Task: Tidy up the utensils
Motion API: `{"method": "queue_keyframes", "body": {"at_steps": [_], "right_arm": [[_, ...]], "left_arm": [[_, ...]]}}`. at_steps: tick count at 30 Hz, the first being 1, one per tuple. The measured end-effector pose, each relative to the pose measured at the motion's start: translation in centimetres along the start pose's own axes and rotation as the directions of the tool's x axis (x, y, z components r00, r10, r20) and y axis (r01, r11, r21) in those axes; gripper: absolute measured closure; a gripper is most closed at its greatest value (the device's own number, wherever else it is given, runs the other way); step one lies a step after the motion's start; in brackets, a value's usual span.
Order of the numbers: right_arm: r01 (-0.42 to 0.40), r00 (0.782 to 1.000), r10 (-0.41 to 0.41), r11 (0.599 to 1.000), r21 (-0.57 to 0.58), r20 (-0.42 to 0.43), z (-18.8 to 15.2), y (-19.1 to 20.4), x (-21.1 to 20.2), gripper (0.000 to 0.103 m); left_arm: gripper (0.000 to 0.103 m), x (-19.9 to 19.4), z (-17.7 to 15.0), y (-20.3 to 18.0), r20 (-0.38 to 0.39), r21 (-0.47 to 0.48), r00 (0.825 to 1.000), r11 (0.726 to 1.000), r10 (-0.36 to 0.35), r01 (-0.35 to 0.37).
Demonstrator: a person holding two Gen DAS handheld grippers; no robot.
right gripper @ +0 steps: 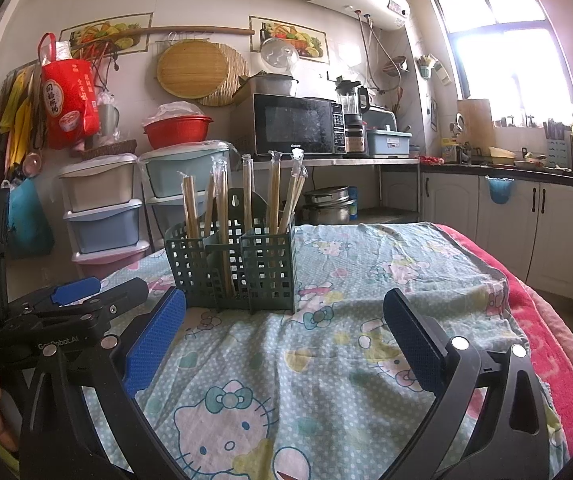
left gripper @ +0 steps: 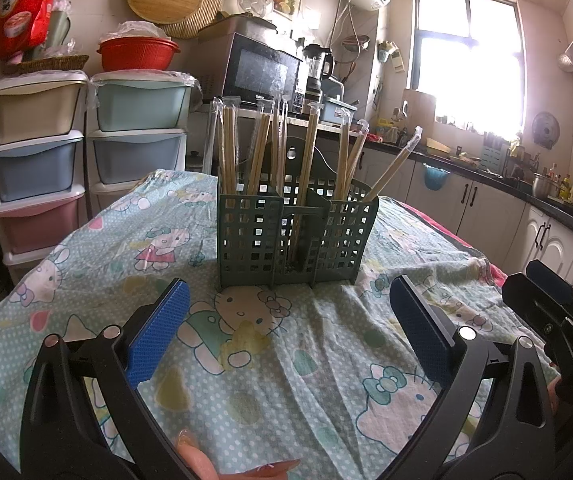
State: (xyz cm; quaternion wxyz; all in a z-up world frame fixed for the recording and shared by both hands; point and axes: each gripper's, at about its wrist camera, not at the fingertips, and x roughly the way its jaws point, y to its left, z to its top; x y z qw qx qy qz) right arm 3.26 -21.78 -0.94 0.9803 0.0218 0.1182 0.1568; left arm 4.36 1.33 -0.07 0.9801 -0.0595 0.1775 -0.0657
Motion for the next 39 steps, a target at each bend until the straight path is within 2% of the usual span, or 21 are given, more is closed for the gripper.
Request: {"method": "queue_keyframes", "body": {"at_steps": [18,28,31,33,35,36,37,39], "right_arm": [[0.013,1.0,-0.013,1.0,0.013,-0.006,0.1,-0.4,0.0,0.007],[0.028,1.0,-0.028,0.999,0.024,-0.012,0.2,-0.6,0.2,0.007],[0.024,0.999,-0.021,0.998,0.064,-0.048,0.4,-1.2,0.6,0.007],[0.033,0.995,-0.023,0.994,0.106,-0.101,1.2,-2.6,1.5,0.007],[0.075,0.981,-0.05,0.989,0.131,-0.189,2.3,-5.1,3.4,0.007],[0.117,0.961,-0.08,0.984,0.131,-0.263,2.9,-6.8,4.9,0.007],[0.151,0.942,-0.104,0.98,0.128,-0.318,3.2,-8.1,6.1,0.007],[0.243,0.881,-0.16,0.96,0.137,-0.445,3.4,-12.1,9.0,0.007]], "left_arm": [[0.011,0.0,-0.1,0.0,-0.007,-0.002,1.0,1.0,0.0,0.0],[0.011,0.1,-0.2,0.1,-0.013,-0.005,1.0,1.0,0.024,-0.024],[0.011,-0.3,0.1,0.2,-0.013,-0.014,0.999,0.999,0.044,-0.044],[0.011,-0.4,0.7,0.8,-0.034,-0.021,0.997,0.998,0.066,-0.067],[0.011,0.3,2.0,2.2,-0.086,0.0,0.992,0.995,0.097,-0.097],[0.011,0.8,2.5,3.0,-0.106,0.021,0.985,0.99,0.139,-0.137],[0.011,1.6,3.1,4.1,-0.136,0.044,0.973,0.982,0.187,-0.183],[0.011,4.0,3.9,6.9,-0.221,0.067,0.932,0.958,0.286,-0.278]]}}
